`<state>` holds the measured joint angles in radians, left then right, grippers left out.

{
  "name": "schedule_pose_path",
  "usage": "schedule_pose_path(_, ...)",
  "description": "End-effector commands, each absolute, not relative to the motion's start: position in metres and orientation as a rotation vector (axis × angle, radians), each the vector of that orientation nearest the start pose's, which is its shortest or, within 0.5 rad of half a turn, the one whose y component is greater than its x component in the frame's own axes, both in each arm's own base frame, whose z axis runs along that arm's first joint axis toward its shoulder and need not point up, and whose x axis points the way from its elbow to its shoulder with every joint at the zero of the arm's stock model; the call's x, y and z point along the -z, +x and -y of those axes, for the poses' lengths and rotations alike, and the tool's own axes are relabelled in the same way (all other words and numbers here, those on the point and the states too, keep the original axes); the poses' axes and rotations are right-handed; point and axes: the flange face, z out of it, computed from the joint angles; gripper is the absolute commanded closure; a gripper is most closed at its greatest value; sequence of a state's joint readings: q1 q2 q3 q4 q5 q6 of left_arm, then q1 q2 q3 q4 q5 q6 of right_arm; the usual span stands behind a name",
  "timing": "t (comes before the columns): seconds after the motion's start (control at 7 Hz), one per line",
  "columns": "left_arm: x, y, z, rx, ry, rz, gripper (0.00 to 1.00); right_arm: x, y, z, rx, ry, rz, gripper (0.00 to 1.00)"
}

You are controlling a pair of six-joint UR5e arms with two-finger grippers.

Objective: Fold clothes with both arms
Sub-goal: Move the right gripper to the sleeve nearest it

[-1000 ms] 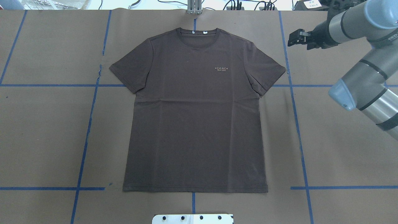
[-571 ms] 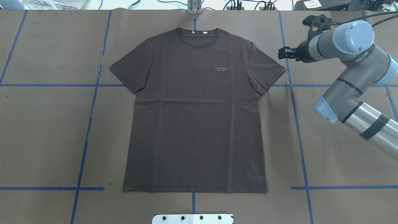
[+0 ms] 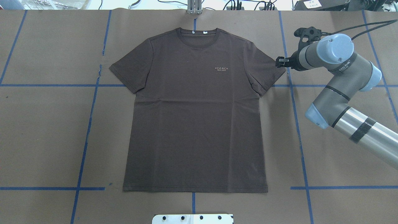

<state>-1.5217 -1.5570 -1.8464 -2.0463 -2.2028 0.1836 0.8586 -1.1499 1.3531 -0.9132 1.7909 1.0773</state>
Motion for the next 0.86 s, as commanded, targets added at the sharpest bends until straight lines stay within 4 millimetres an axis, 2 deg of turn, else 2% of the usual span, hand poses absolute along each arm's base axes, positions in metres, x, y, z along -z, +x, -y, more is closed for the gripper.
schedule_pose_path(0.0,-0.479,-0.049,0.504,-0.45,0.755,-0.558,0.0,-0.468,-0.383,0.604,-0.246,0.37,0.774,0.42)
schedule_pose_path(0.71,-0.48,-0.05,0.503,-0.452,0.754,-0.556,0.0,-0.475,-0.395,0.606,-0.243,0.365,0.752,0.47)
